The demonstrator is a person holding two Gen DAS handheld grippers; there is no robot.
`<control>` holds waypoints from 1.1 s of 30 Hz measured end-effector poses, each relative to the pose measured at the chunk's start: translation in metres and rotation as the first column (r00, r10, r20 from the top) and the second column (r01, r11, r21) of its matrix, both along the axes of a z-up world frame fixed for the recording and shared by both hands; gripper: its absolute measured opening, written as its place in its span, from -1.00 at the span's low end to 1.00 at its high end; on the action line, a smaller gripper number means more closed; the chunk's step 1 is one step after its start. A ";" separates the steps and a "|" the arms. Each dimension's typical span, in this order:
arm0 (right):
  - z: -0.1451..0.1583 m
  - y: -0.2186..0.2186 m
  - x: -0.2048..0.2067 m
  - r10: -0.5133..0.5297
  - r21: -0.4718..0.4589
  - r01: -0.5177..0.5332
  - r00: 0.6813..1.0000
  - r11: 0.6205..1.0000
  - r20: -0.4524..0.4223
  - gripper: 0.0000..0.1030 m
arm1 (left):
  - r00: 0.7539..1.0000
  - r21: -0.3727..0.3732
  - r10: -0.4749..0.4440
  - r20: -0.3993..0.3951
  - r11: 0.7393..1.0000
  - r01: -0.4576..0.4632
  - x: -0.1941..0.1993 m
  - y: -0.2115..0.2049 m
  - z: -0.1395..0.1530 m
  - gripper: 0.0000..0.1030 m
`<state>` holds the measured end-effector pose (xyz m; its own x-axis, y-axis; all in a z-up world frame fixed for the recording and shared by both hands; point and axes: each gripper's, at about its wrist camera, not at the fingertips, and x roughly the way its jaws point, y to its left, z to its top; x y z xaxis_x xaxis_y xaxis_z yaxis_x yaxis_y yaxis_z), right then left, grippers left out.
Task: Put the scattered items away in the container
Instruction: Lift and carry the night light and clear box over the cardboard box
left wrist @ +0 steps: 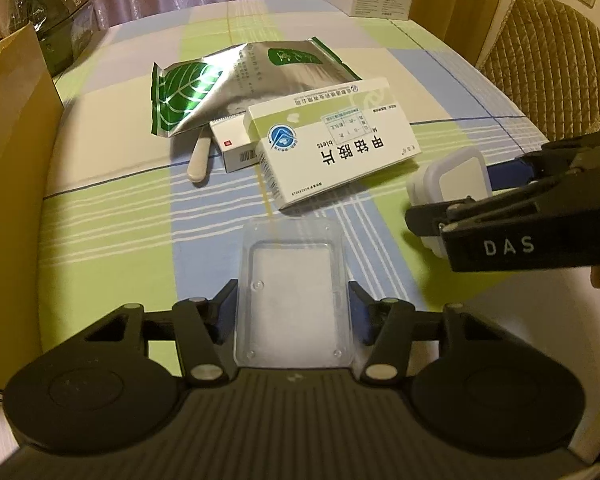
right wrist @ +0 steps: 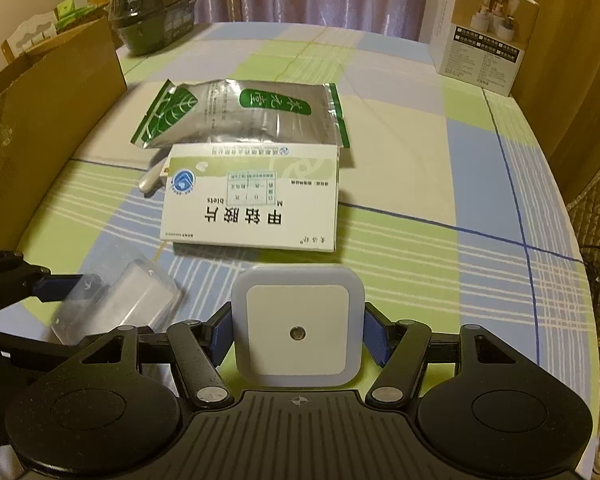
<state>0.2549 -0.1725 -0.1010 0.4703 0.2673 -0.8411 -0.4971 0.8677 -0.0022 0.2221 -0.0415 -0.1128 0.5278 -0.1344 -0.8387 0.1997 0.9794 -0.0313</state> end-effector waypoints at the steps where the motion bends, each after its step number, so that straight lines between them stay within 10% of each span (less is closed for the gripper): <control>1: 0.000 0.000 0.000 -0.004 -0.004 0.004 1.000 1.000 0.003 0.29 | 1.000 0.000 0.002 -0.003 1.000 -0.002 0.000 0.000 -0.001 0.01; 33: 0.031 -0.013 -0.021 -0.133 0.085 0.127 0.989 0.988 0.064 0.29 | 0.998 -0.016 0.010 0.067 1.000 -0.009 -0.006 0.010 0.036 -0.01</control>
